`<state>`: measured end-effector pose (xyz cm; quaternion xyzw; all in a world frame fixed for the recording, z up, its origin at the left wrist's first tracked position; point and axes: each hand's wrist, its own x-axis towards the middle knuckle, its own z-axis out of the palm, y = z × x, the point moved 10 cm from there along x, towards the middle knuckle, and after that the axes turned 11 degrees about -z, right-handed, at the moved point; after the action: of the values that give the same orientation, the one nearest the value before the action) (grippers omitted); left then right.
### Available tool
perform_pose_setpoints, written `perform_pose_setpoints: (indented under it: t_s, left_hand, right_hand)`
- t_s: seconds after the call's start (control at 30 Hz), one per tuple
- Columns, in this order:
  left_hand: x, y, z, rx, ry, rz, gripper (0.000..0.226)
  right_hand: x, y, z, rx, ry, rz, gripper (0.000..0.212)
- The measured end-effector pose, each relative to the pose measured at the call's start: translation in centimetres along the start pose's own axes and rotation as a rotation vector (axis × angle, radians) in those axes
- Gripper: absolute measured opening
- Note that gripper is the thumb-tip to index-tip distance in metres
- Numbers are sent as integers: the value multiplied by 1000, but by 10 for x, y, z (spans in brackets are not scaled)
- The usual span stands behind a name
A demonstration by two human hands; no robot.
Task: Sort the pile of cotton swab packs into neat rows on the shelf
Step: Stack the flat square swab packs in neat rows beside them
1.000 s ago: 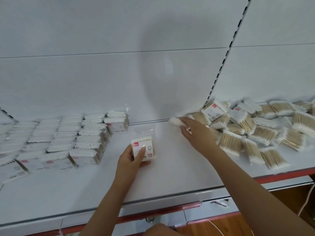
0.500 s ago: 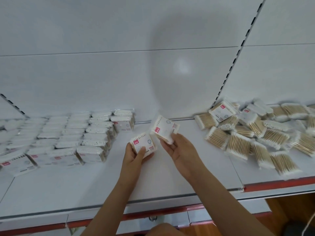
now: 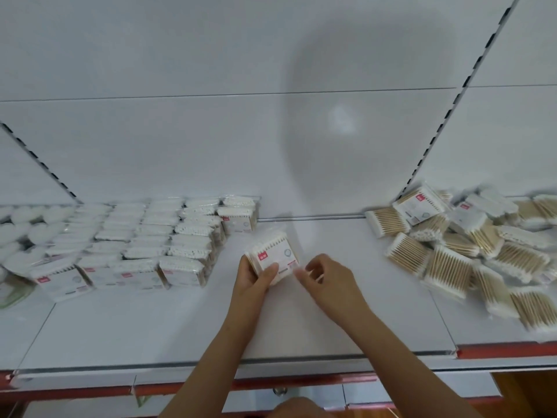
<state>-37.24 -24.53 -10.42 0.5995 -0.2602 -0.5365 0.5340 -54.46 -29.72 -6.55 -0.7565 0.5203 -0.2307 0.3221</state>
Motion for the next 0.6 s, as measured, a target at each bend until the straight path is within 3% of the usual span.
perform_pose_setpoints:
  t_s: [0.07,0.17,0.23,0.37,0.47,0.6]
  left_hand:
    - [0,-1,1,-10,-23,-3,43]
    - [-1,1,9,62,-83,11,40]
    - [-4,9,9,147,-91,38,46]
    - [-11,20,-6,230,-117,70,57]
    - [-21,28,-29,473,43,246,65]
    - [-39,32,-32,784,156,468,47]
  right_hand:
    - [2,-1,-7,58,42,-17,38]
    - [5,-23,26,268,-175,-123,43]
    - [7,-32,36,320,-214,-167,42]
    - [23,-35,35,389,-181,-169,44]
    - [42,-37,22,352,-52,-210,38]
    - [62,-56,21,273,93,-258,37]
